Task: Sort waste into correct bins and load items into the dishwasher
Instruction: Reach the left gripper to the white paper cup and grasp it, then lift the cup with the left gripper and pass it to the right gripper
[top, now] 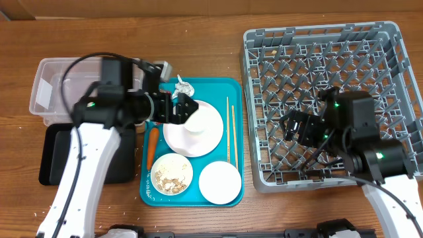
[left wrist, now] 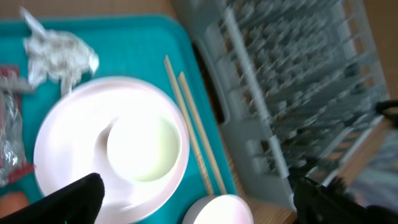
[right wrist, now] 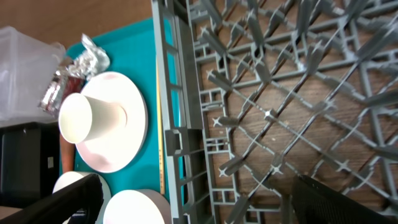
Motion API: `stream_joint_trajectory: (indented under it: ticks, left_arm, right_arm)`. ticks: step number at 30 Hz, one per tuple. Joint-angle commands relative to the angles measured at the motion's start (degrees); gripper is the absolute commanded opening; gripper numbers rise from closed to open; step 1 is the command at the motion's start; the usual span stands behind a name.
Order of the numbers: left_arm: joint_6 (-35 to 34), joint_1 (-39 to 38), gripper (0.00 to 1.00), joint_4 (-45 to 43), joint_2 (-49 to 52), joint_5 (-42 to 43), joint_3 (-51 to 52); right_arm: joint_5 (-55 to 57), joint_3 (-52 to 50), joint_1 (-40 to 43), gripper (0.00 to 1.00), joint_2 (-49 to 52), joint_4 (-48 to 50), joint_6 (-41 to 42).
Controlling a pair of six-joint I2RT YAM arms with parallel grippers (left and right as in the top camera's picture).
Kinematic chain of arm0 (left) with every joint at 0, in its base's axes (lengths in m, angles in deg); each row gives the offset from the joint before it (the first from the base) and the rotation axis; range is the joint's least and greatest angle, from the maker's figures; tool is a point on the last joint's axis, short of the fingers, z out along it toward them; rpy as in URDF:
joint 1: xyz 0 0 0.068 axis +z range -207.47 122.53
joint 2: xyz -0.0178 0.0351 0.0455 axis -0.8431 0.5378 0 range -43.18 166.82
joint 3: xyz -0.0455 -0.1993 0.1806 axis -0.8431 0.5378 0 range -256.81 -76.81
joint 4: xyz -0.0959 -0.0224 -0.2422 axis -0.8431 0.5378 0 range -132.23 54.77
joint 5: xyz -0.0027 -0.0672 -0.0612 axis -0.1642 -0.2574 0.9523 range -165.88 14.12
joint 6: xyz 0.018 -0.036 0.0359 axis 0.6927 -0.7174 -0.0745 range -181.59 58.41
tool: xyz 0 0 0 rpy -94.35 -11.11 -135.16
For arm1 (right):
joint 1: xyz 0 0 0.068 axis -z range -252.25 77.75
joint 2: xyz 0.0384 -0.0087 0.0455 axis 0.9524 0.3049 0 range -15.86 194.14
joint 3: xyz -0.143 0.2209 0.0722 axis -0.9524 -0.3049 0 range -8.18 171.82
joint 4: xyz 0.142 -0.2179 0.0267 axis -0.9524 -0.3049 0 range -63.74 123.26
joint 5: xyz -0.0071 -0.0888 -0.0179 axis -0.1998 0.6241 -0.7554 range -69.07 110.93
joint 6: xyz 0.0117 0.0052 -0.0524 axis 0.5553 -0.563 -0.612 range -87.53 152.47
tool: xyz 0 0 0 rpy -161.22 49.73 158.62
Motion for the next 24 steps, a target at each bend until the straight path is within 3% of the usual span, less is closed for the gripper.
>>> stream_joint_trajectory:
  ticks: [1, 5, 7, 11, 17, 19, 22, 24]
  left_arm:
    - [1.8, -5.1, 0.95, 1.7, 2.4, -12.5, -1.3]
    - [1.8, -10.5, 1.0, 3.3, 6.7, -26.6, -1.3]
    - [-0.2, -11.5, 0.93, 3.3, 9.2, -29.8, -1.3]
    - [-6.3, -11.2, 0.86, 2.4, 14.4, -30.9, -1.3]
    - [-7.0, -10.6, 0.73, -2.2, 18.9, -27.5, -1.3]
    - [-7.0, -10.6, 0.6, -2.8, 20.2, -27.1, -1.3]
    - [-7.0, -10.8, 0.17, -2.7, 22.3, -26.7, -1.3]
    - [-7.0, -10.7, 0.04, -2.2, 22.7, -26.7, -1.3]
  right_arm:
    - [-1.4, 1.6, 0.2, 1.0, 0.8, 0.5, -0.2]
    - [-1.4, 1.6, 0.2, 1.0, 0.8, 2.1, 0.7]
    - [-1.6, 1.6, 0.2, 1.0, 0.8, 2.7, 1.1]
    - [-1.7, 1.6, 0.2, 1.0, 0.8, 1.8, 1.1]
    - [-1.6, 1.6, 0.2, 1.0, 0.8, -0.3, 1.1]
    - [-1.6, 1.6, 0.2, 1.0, 0.8, -0.3, 1.1]
    - [-1.7, 1.6, 0.2, 1.0, 0.8, 0.2, 1.1]
    - [-1.7, 1.6, 0.2, 1.0, 0.8, 0.8, 1.1]
